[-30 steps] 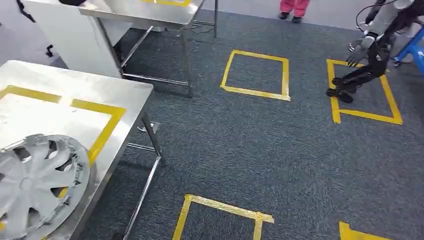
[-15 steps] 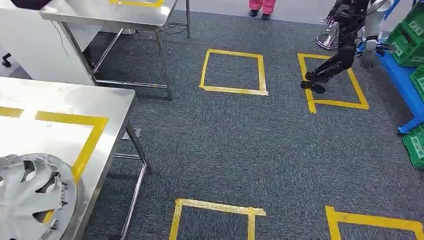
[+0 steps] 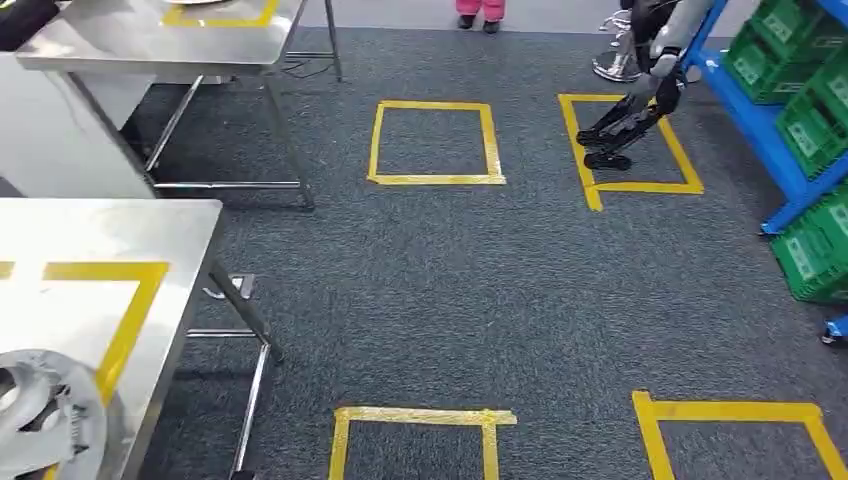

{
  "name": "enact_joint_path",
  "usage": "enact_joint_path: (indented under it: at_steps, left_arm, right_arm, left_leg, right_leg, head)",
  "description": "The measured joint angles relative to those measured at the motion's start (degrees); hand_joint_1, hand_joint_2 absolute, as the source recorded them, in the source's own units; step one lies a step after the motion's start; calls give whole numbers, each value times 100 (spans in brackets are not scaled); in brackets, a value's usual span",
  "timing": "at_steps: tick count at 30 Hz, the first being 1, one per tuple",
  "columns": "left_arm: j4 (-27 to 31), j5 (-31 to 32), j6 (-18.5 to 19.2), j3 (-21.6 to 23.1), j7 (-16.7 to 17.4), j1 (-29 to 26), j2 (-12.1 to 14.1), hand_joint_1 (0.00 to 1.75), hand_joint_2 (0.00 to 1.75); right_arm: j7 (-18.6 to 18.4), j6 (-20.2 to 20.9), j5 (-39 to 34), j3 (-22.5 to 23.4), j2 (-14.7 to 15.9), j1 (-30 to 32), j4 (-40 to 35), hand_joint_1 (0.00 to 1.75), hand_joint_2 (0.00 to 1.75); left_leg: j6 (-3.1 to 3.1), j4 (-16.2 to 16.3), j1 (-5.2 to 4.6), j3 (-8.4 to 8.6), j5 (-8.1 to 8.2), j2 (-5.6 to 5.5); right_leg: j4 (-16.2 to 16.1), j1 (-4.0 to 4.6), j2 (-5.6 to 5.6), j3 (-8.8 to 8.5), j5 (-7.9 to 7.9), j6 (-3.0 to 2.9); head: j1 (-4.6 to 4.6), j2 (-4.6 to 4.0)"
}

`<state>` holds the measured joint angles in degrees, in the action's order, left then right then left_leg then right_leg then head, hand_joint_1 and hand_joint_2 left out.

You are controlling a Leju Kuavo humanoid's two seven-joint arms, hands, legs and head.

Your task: Take the parts from the cabinet and place them on the table.

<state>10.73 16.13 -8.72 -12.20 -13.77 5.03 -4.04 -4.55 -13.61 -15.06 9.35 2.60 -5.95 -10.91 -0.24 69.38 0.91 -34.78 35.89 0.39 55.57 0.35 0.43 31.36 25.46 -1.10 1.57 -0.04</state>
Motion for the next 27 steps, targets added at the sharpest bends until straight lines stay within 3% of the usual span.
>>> enact_joint_path:
  at_steps: [1, 2, 3, 5, 6, 7, 11, 12, 13, 14, 16, 17, 18, 20, 21, 22, 23, 27]
  left_arm:
    - [-2, -42, -13, -2, -72, -8, 17, 0, 0]
    - [-2, -70, -20, -2, -98, -15, 31, 0, 0]
    - [-2, -96, -17, -7, -127, -19, 65, 0, 0]
    - [-2, -138, 62, -11, -122, -13, 109, 0, 0]
    - [-2, -199, 125, -11, -100, -7, 125, 0, 0]
    - [-4, -282, 162, -22, -56, 2, 129, 0, 0]
    - [-4, -579, 149, -129, -11, 32, 129, 0, 0]
    - [-4, -636, 142, -159, 0, 33, 120, 0, 0]
    - [-2, -673, 116, -192, 22, 40, 122, 0, 0]
    - [-4, -684, 114, -205, 64, 40, 122, 0, 0]
    - [-4, -642, 114, -245, 138, 27, 125, 0, 0]
    - [-7, -592, 114, -260, 197, 28, 131, 0, 0]
    - [-9, -537, 120, -264, 206, 29, 135, 0, 0]
    - [-7, -400, 136, -267, 208, 37, 142, 0, 0]
    - [-7, -330, 136, -267, 201, 40, 142, 0, 0]
    - [-7, -301, 136, -264, 193, 41, 142, 0, 0]
    - [-7, -258, 133, -262, 152, 41, 140, 0, 0]
    - [-2, -260, 129, -234, 33, 59, 107, 0, 0]
  right_arm:
    - [70, 85, 13, -37, -11, -5, 0, 0, 0]
    - [124, 129, 13, -59, -22, -3, 2, 0, 0]
    - [229, 192, 9, -66, -50, 8, 2, 0, 0]
    - [365, 260, -24, -68, -107, 17, 2, 0, 0]
    - [420, 288, -42, -79, -162, 19, 2, 0, 0]
    - [435, 301, -61, -90, -190, 19, 2, 0, 0]
    - [335, 299, -72, -122, -330, 43, 7, 0, 0]
    - [275, 277, -72, -138, -356, 39, 7, 0, 0]
    - [210, 251, -72, -155, -393, 44, 7, 0, 0]
    - [172, 220, -74, -162, -404, 39, 7, 0, 0]
    - [118, 190, -94, -190, -433, 39, 7, 0, 0]
    - [103, 181, -116, -205, -450, 40, 7, 0, 0]
    - [105, 168, -142, -208, -459, 46, 7, 0, 0]
    - [113, 129, -195, -208, -463, 51, 7, 0, 0]
    - [114, 111, -199, -208, -463, 58, 7, 0, 0]
    - [114, 102, -203, -208, -461, 55, 7, 0, 0]
    - [111, 102, -205, -208, -457, 31, 7, 0, 0]
    - [140, 107, -190, -221, -448, 37, 7, 0, 0]
  left_leg:
    - [-25, 426, 5, -247, 125, -6]
    - [-34, 559, 5, -348, 133, -13]
    - [-35, 454, 11, -346, -20, -14]
    - [-42, -278, 30, -34, -493, -28]
    - [-52, -949, 54, 286, -804, -121]
    - [-54, -1093, 55, 356, -665, -261]
    - [75, -1112, 3, 426, -710, -154]
    - [121, -1152, 55, 437, -740, -119]
    - [138, -1157, 39, 450, -741, -91]
    - [168, -1157, 28, 448, -734, -59]
    - [195, -1157, 0, 447, -723, 35]
    - [204, -1156, -9, 445, -714, 79]
    - [208, -1156, -15, 451, -709, 114]
    - [200, -1156, -20, 468, -693, 163]
    - [188, -1156, -21, 489, -681, 191]
    - [181, -1157, -21, 504, -672, 214]
    - [144, -1159, -49, 510, -649, 255]
    - [14, -1225, -9, 584, -633, 353]
  right_leg:
    - [4, 4, 52, -1, 16, -15]
    - [15, 3, 87, 1, 21, -13]
    - [33, -2, 141, -2, 37, -7]
    - [78, -18, 222, -10, 70, 32]
    - [137, -31, 274, -6, 105, 74]
    - [183, -17, 300, 24, 136, 115]
    - [217, -45, 375, 110, 135, 234]
    - [259, -53, 378, 170, 165, 253]
    - [466, -44, 170, 235, 299, 287]
    - [835, -64, 91, 421, 502, 310]
    - [1709, -78, 35, 864, 852, 339]
    - [2032, -80, 20, 1037, 930, 345]
    - [2061, -81, 16, 1067, 870, 342]
    - [1482, -78, 6, 809, 487, 306]
    - [867, -63, -47, 501, 193, 268]
    - [470, -44, -146, 297, 53, 231]
    - [293, 17, -283, 233, 154, 189]
    - [208, 68, -116, 216, 128, 89]
  head:
    - [-17, 0]
    - [-22, 0]
    - [-52, 0]
    - [-85, 0]
    - [-107, 0]
    - [-124, 0]
    - [-109, 0]
    - [-114, 0]
    - [-62, 0]
    - [7, 0]
    - [53, 0]
    - [70, 0]
    - [81, 0]
    - [103, 0]
    - [116, 0]
    - [127, 0]
    - [131, 0]
    - [120, 0]
